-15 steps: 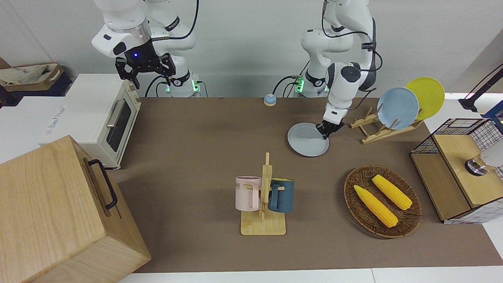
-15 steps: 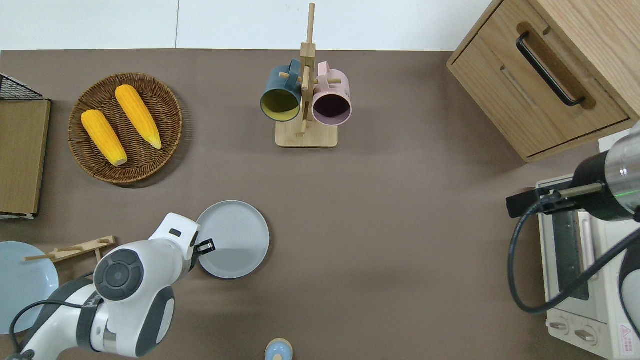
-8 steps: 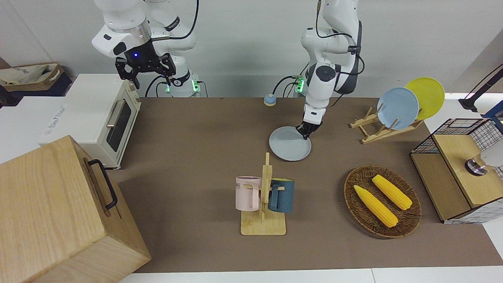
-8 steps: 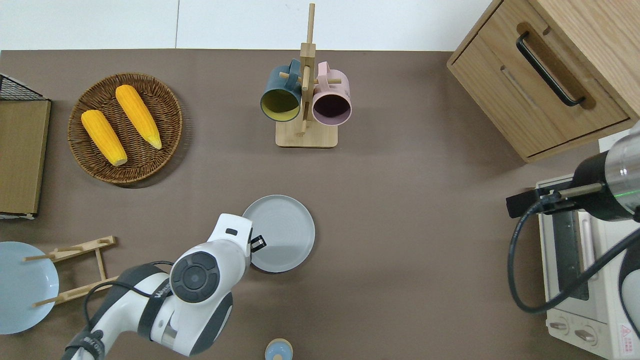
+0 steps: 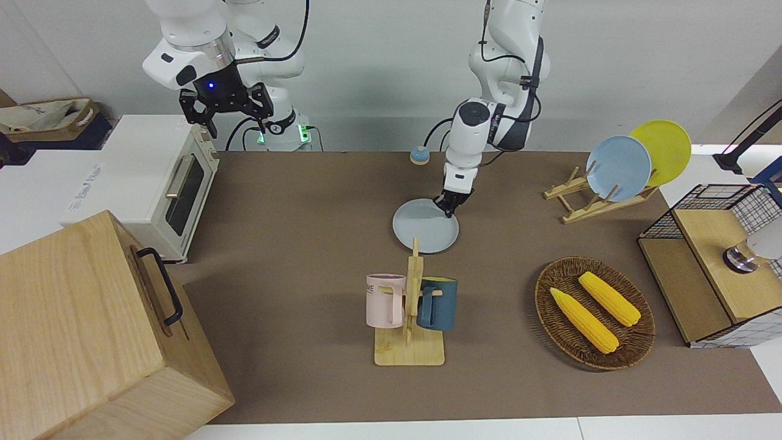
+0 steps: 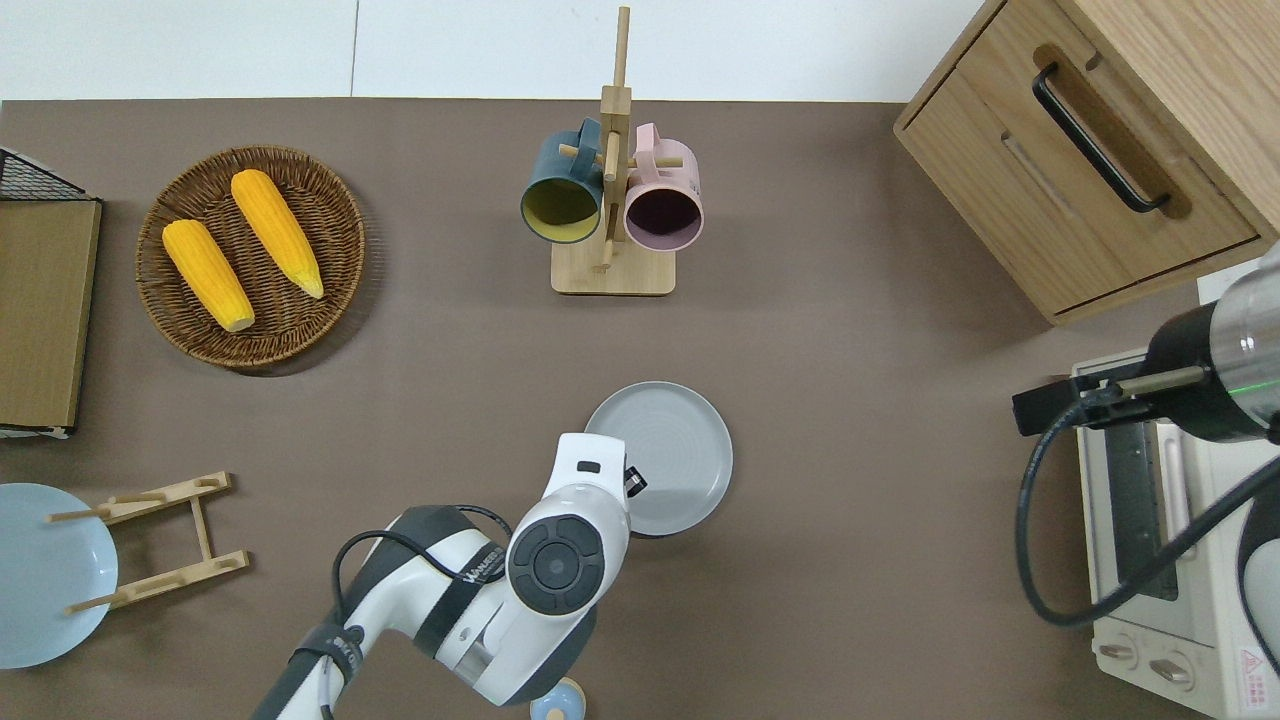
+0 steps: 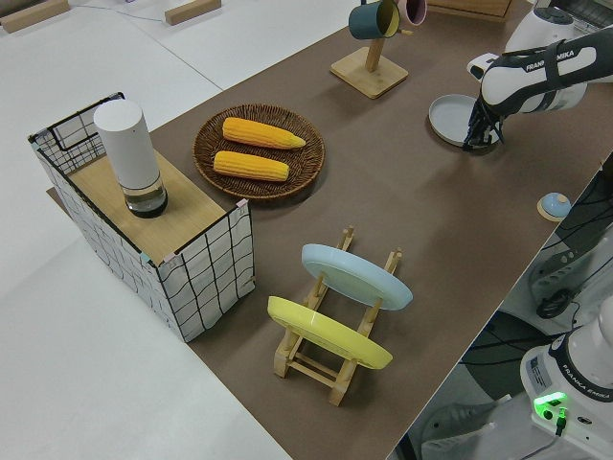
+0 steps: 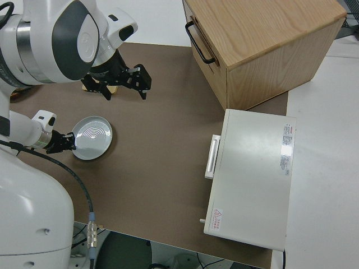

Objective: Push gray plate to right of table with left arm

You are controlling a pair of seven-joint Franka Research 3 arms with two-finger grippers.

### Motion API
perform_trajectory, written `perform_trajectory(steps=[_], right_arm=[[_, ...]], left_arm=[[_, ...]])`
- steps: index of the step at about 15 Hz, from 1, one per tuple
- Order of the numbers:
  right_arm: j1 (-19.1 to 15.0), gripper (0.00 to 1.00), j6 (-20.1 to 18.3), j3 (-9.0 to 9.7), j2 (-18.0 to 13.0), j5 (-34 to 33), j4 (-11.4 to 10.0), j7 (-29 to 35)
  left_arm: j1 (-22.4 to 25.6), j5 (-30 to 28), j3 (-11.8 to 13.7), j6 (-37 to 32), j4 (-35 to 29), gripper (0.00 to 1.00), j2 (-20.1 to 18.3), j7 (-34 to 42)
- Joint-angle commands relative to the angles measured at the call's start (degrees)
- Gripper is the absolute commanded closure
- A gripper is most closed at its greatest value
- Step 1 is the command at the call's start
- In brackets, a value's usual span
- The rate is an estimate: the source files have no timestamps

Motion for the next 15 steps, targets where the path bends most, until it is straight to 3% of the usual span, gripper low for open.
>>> perform_trajectory(steps=[1, 5, 6, 9, 12, 15], right_arm=[[-1.1, 0.017, -0.9, 0.87, -0.2, 0.3, 0.5, 0.7], [-1.1, 0.017, -0.9, 0.96, -0.2, 0.2, 0.5, 0.7], [-1.1, 0.017, -0.9, 0.87, -0.2, 0.3, 0.5, 0.7], [-1.1, 0.017, -0.9, 0.96, -0.2, 0.3, 0.5, 0.7], [-1.1, 0.017, -0.9, 0.96, -0.2, 0.2, 0.5, 0.7], [-1.1, 0.017, -0.9, 0.96, -0.2, 0.3, 0.5, 0.7]], left_arm=[[-4.0, 0.6, -0.6, 0.6, 5.8, 1.00, 7.9, -6.1], [-4.3, 0.6, -2.1, 0.1, 7.4, 0.99, 8.6, -7.8], [-4.3, 0.6, -2.1, 0.1, 7.4, 0.95, 8.6, -7.8], [-4.2, 0.7, -2.1, -0.7, 8.0, 0.56, 8.5, -7.1], [-3.4, 0.5, -2.0, -6.1, 10.7, 0.00, 8.2, -3.6], [-3.4, 0.1, -1.5, -10.4, 12.4, 0.00, 7.7, -2.0]])
